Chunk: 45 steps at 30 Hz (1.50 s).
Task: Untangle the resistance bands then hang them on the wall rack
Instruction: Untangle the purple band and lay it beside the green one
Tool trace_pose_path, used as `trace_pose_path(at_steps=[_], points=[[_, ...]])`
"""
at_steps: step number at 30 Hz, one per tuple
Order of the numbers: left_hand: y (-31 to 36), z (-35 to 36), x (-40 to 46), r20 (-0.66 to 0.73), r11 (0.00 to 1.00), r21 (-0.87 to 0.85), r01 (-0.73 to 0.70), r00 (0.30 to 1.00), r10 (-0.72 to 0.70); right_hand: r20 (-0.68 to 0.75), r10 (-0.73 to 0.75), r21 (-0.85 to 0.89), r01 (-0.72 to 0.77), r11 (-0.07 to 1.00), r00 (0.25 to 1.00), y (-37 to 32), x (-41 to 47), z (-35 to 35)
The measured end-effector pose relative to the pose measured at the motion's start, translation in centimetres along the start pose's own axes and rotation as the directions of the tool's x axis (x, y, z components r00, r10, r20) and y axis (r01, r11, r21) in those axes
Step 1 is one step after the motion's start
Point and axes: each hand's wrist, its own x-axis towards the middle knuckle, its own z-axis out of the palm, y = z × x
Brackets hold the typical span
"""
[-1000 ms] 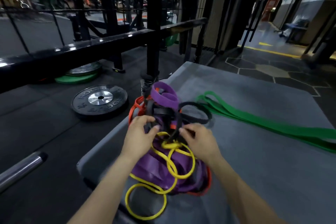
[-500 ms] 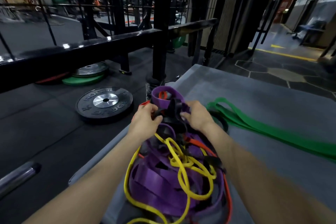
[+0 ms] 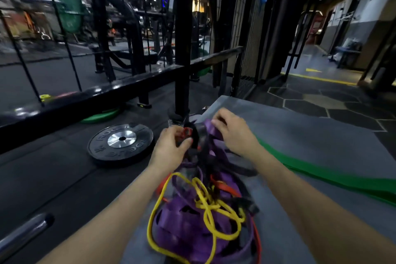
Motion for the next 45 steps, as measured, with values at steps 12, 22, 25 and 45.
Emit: trace_pose_path(at_steps=[12, 22, 25, 45], points=[[10.9, -3.3, -1.8, -0.057, 0.971, -0.166, -0.175, 0.984, 0.168, -0.227, -0.045, 0.167, 0.084, 0.982, 0.973, -8.5, -3.1, -11.5], [14.4, 2.0, -6.0, 0.299, 0.957, -0.226, -0.179, 0.923, 0.244, -0.358, 0.077, 0.570, 0.152, 0.807, 0.931, -11.8, -7.2, -17.1], [12.9, 3.9, -7.0, 0.285, 0.971, -0.191, -0.144, 0.939, 0.195, -0.408, 0.145, 0.658, 0.181, 0.731, 0.901, -11.6, -8.3, -19.7], [20.0, 1.1, -5.3, 0.258, 0.934, -0.352, 0.053, 0.965, 0.042, -0.324, 0.298, 0.005, -0.314, 0.950, 0.898, -2.0, -14.1, -15.7]])
